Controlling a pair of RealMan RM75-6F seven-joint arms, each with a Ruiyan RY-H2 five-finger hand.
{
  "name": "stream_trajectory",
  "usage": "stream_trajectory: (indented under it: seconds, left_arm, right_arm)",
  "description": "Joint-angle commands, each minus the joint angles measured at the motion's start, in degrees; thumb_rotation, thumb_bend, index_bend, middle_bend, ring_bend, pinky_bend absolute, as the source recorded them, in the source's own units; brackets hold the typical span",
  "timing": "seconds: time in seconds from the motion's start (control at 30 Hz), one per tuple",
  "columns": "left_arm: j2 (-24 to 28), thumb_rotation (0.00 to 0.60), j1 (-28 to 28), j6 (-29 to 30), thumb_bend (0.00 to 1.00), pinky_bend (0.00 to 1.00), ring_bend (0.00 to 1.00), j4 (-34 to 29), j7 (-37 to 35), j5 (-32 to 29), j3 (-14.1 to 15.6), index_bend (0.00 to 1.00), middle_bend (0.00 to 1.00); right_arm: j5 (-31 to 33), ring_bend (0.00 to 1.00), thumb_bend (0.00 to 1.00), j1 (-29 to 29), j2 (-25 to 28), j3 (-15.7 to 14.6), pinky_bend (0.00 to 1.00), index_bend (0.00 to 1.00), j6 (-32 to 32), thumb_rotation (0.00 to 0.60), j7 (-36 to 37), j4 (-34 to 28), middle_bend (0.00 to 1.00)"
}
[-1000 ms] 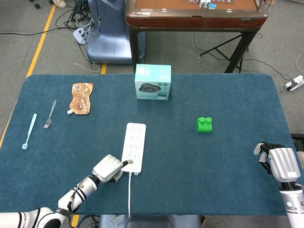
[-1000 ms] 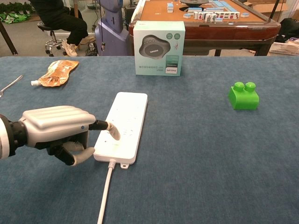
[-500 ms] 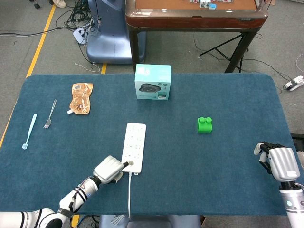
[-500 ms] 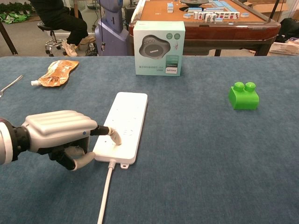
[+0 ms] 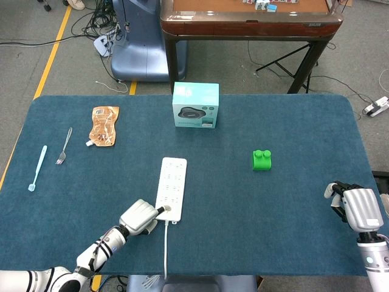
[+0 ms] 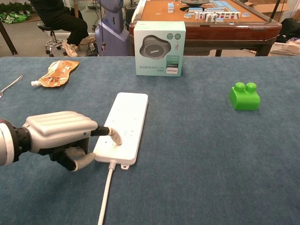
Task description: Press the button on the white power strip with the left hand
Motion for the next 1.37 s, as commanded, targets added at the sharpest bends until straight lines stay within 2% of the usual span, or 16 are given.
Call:
stream_trajectory:
  seconds: [0.03, 0.3, 0.47, 0.63, 0.8, 0.97, 1.1, 1.27, 1.37]
  left_arm:
    - [1.7, 0.600, 0.8, 2.1, 0.59, 1.00, 1.00, -2.3, -1.5, 2.2, -0.1, 0.24, 1.00]
    - [9.1, 0.600, 5.5, 10.4, 0.59, 1.00, 0.99, -8.5, -7.1, 9.1, 0.9, 0.23, 1.00]
    - [12.7, 0.600, 10.4, 17.3, 0.58, 1.00, 0.92, -8.9, -11.1, 11.9, 2.1, 0.22, 0.95]
    - [13.1, 0.600, 16.5, 25.6, 0.58, 0.99, 0.75, -4.8, -15.1, 14.4, 3.2, 0.21, 0.79]
    - [13.8, 0.600, 21.9, 31.6, 0.58, 0.88, 0.58, -0.6, -17.0, 15.0, 4.2, 0.22, 0.64]
    - [15.5, 0.600, 26.3, 35.4, 0.58, 0.75, 0.44, 0.4, -17.1, 13.9, 4.7, 0.31, 0.51]
    - [17.4, 0.600, 29.0, 37.8, 0.58, 0.67, 0.38, -0.7, -14.9, 12.0, 4.2, 0.34, 0.44]
    - [19.3, 0.600, 31.4, 40.1, 0.58, 0.65, 0.37, -2.5, -14.4, 11.0, 3.3, 0.35, 0.44]
    - [19.6, 0.600, 32.4, 40.5, 0.58, 0.65, 0.37, -2.4, -14.0, 11.2, 3.2, 0.36, 0.44]
  right_arm:
    - [0.0, 0.64, 0.80, 0.0, 0.0, 0.0, 0.66, 0.63, 0.1, 0.600, 0.1, 0.0, 0.56]
    - [-0.3, 0.64, 0.80, 0.2, 0.2, 0.1, 0.66, 0.63, 0.3, 0.600, 0.2, -0.1, 0.56]
    - [-0.6, 0.64, 0.80, 0.4, 0.6, 0.2, 0.66, 0.63, 0.4, 0.600, 0.1, -0.5, 0.56]
    - [-0.9, 0.64, 0.80, 0.1, 1.0, 0.0, 0.66, 0.63, 0.9, 0.600, -0.3, -1.1, 0.56]
    - [-1.0, 0.64, 0.79, -0.5, 1.1, -0.2, 0.66, 0.63, 1.8, 0.600, -0.7, -1.8, 0.56]
    - [-1.2, 0.64, 0.79, -0.9, 1.5, -0.3, 0.66, 0.63, 2.4, 0.600, -1.1, -2.6, 0.56]
    - [-1.0, 0.63, 0.71, -1.4, 2.1, -0.2, 0.66, 0.63, 2.9, 0.600, -1.2, -3.4, 0.56]
    - [-0.8, 0.63, 0.58, -1.8, 2.7, -0.3, 0.66, 0.63, 3.2, 0.600, -0.9, -4.0, 0.56]
    - [-0.6, 0.63, 0.55, -2.0, 2.9, -0.3, 0.66, 0.63, 3.4, 0.600, -0.7, -4.1, 0.55]
